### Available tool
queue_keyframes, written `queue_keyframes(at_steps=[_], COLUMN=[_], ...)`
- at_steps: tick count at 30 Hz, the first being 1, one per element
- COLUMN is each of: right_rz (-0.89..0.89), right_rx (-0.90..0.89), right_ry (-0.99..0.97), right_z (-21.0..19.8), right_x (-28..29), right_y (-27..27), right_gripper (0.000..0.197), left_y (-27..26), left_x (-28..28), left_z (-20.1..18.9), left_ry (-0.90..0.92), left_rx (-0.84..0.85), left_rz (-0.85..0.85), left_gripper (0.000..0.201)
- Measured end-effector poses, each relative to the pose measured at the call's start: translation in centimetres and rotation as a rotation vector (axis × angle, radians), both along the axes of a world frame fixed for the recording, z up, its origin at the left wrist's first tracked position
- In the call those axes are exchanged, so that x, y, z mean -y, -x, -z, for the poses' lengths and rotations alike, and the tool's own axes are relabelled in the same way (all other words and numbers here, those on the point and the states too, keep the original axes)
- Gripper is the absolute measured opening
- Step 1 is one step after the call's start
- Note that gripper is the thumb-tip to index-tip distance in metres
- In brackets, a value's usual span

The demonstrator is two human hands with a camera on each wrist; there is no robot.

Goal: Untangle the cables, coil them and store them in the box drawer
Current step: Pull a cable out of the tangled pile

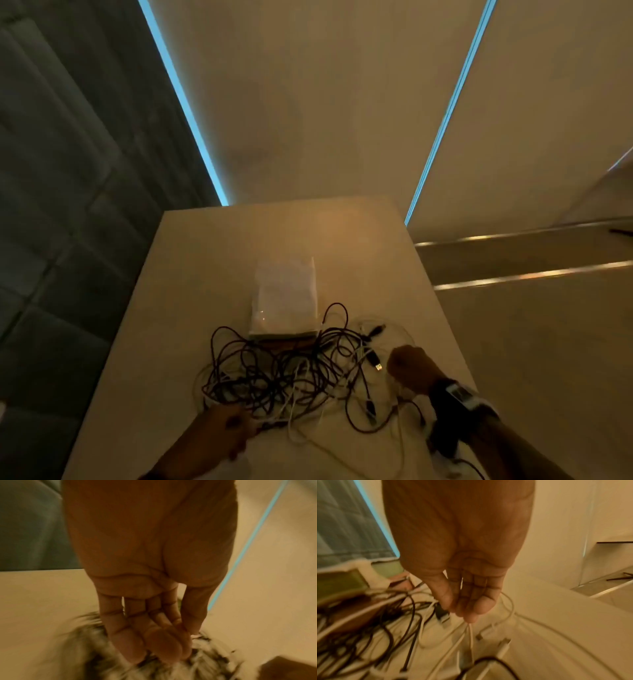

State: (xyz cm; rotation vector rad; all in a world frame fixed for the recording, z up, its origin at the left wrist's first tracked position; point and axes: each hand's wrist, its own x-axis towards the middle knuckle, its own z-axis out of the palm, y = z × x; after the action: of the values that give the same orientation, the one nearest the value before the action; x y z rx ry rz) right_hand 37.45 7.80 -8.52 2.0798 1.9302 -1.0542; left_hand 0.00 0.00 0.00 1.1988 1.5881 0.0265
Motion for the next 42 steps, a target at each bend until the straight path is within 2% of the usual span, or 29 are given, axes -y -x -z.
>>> queue_keyframes(at_steps=[2,5,9,12,16,21,23,25,27,30,31,33,35,37,40,42], right_rz=[0.033,0.055,0.071,0.084,-0.001,-0.198,-0.167,-0.070,0.075,0.184,0.179,0.124,0.094,0.091,-0.019,-0.073], right_rx=[0.089,0.124,0.113,0.042,-0.035,-0.242,-0.412,-0.571,-0.786,-1.111,-1.177,-1.250,-1.276,-1.231,-1.050,-0.929], right_ry=[-0.030,-0.078,-0.108,-0.125,-0.243,-0.433,-0.521,-0.596,-0.575,-0.349,-0.257,-0.130,-0.116,-0.151,-0.229,-0.260], right_z=[0.3,0.4,0.4,-1.0,-5.9,-15.6,-18.1,-18.9,-18.5,-16.1,-15.1,-13.2,-11.6,-10.7,-9.0,-7.5], right_x=[-0.2,-0.1,0.2,0.1,-0.1,-1.2,-1.4,-1.6,-1.7,-1.2,-0.8,-0.1,0.4,0.4,0.1,0.0], right_y=[1.4,3.5,4.3,3.7,2.1,3.8,4.8,5.7,6.6,8.2,8.9,10.2,11.3,11.8,11.8,11.7], right_gripper=[0.033,0.036,0.032,0.028,0.017,0.013,0.016,0.020,0.009,0.023,0.027,0.038,0.049,0.046,0.029,0.034], left_y=[-2.0,-5.7,-9.5,-11.4,-12.7,-14.8,-15.4,-15.6,-15.3,-14.6,-14.4,-13.9,-13.2,-12.1,-10.2,-9.3], left_x=[-1.5,-3.1,-3.7,-3.5,-3.9,-5.5,-6.3,-7.1,-7.6,-7.6,-7.6,-7.6,-7.7,-7.9,-8.1,-8.0], left_z=[0.0,-0.6,-0.6,-0.8,-0.8,-2.1,-2.8,-3.4,-3.8,-5.2,-5.7,-7.1,-8.3,-9.3,-10.4,-10.9], left_ry=[-0.069,-0.171,-0.202,-0.226,-0.395,-0.731,-0.811,-0.888,-0.915,-0.811,-0.771,-0.729,-0.672,-0.584,-0.531,-0.511], left_rx=[0.080,0.143,0.139,0.177,0.208,0.220,0.220,0.256,0.303,0.412,0.452,0.542,0.796,1.070,1.242,1.303], left_rz=[0.026,0.073,0.208,0.235,0.225,0.176,0.154,0.069,-0.057,-0.311,-0.389,-0.520,-0.646,-0.751,-0.778,-0.775], left_gripper=[0.019,0.020,0.020,0.018,0.019,0.045,0.031,0.016,0.018,0.015,0.014,0.025,0.031,0.031,0.031,0.032])
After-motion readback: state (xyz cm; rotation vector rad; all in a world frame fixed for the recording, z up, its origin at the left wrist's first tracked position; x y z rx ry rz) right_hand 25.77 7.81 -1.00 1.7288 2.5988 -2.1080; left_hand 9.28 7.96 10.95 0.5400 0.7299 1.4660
